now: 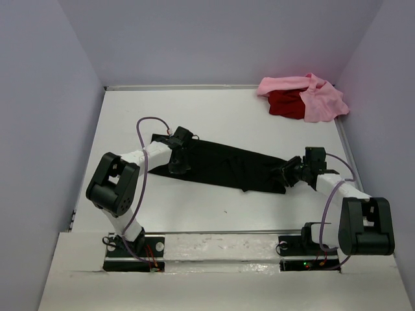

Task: Fold and stack the t-shirts
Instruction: Fold the tshirt

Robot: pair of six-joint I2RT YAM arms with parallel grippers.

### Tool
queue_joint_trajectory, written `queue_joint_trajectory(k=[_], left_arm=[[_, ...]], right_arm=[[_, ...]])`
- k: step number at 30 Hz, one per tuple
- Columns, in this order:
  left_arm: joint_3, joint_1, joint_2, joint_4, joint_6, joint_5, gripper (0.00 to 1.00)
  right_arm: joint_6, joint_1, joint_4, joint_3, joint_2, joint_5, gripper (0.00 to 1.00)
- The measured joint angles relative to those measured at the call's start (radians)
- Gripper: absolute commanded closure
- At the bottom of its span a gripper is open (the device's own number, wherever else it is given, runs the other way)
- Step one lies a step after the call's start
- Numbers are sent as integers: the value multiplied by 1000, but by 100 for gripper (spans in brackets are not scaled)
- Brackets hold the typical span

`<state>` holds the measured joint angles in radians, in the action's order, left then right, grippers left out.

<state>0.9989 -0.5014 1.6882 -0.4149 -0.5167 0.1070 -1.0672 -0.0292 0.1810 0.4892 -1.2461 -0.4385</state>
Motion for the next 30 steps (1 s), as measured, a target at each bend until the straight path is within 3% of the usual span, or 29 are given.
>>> queue_joint_trajectory(k=[4, 7, 13, 30], left_arm=[[0, 0, 0, 0, 0, 0, 93], [0, 0, 0, 0, 0, 1, 94], [0, 0, 0, -1, 0, 2, 93], [0, 0, 0, -2, 0, 6, 93]], right_arm=[[-3, 10, -17, 2, -18, 4, 60], [-5, 12, -32, 3, -30, 4, 67], [-10, 24, -41, 24, -62, 9, 100], [-11, 24, -52, 133, -113, 10, 100]])
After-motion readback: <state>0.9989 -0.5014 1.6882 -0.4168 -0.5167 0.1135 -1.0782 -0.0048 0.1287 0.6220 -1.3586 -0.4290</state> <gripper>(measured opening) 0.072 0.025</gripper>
